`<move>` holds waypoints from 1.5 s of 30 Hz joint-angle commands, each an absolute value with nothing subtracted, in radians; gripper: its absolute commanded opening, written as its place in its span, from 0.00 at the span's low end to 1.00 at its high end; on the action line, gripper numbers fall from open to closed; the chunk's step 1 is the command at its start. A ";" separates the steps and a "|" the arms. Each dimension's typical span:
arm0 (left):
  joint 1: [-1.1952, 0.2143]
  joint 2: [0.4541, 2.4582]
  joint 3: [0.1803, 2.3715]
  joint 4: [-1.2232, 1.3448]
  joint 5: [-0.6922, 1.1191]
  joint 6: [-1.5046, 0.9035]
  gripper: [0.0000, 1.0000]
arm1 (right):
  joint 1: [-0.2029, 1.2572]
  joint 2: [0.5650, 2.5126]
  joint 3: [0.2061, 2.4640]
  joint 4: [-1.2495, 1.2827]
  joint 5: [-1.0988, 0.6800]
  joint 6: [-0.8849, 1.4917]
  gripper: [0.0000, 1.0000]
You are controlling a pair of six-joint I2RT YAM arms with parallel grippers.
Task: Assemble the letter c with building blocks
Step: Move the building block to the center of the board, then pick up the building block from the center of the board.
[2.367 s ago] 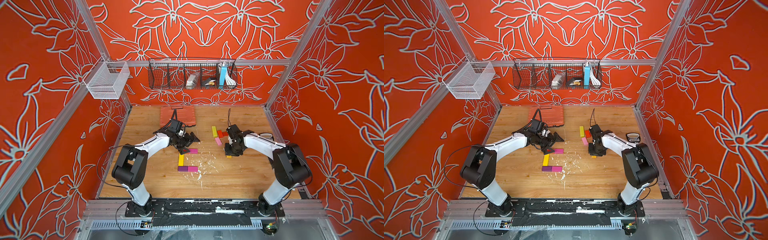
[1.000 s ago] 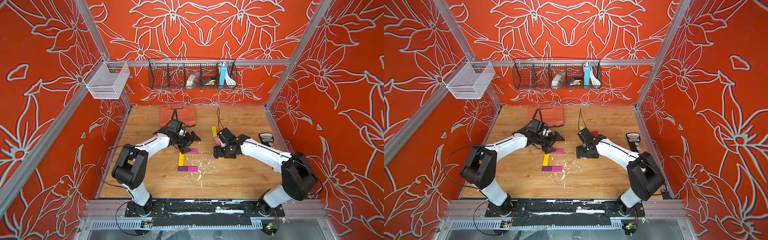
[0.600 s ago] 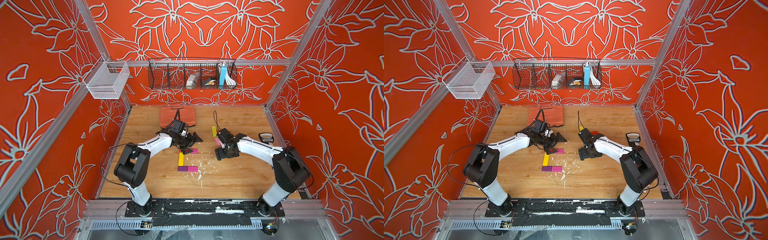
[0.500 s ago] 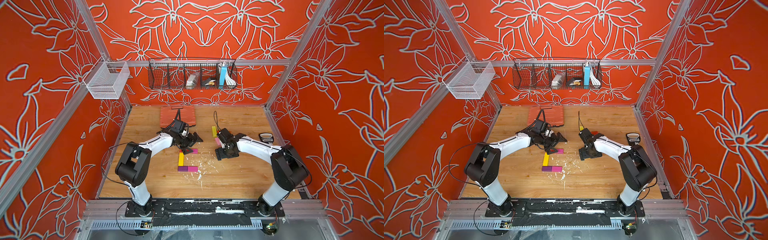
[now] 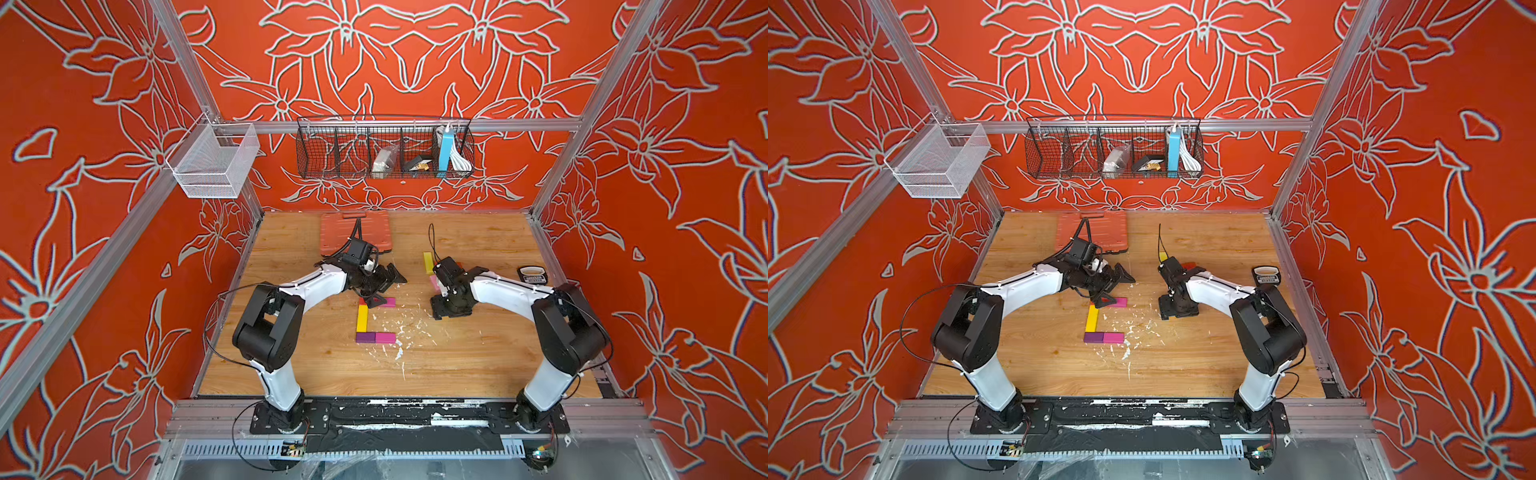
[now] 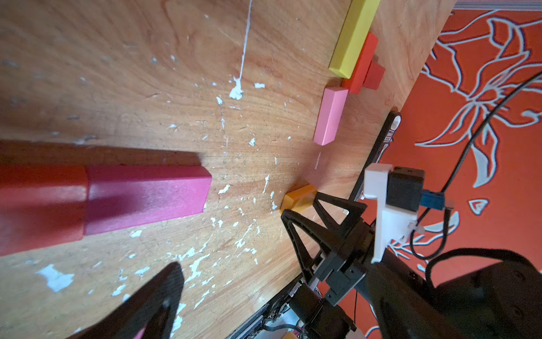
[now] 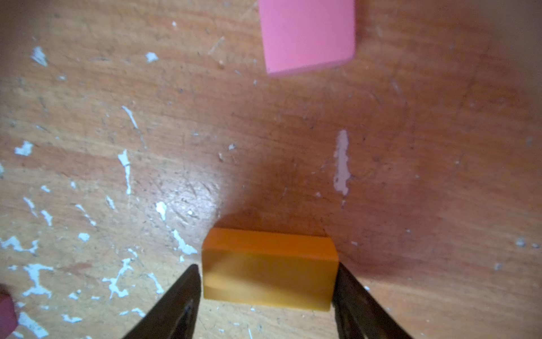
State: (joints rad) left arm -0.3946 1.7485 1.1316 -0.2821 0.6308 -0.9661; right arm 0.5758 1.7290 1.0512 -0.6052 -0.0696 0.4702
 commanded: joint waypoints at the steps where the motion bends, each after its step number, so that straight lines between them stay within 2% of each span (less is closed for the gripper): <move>1: -0.402 1.763 1.154 -0.285 0.634 -0.969 0.98 | 0.572 1.731 1.034 -0.618 -0.060 0.514 0.66; 14: -0.405 1.752 1.147 -0.285 0.634 -0.971 0.98 | 0.568 1.694 0.999 -0.640 0.001 0.554 0.64; 32: -0.416 1.761 1.153 -0.278 0.629 -0.976 0.98 | 0.568 1.694 0.971 -0.641 -0.024 0.640 0.65; 45: -0.417 1.769 1.156 -0.273 0.635 -0.977 0.98 | 0.568 1.632 0.989 -0.658 -0.042 0.664 0.82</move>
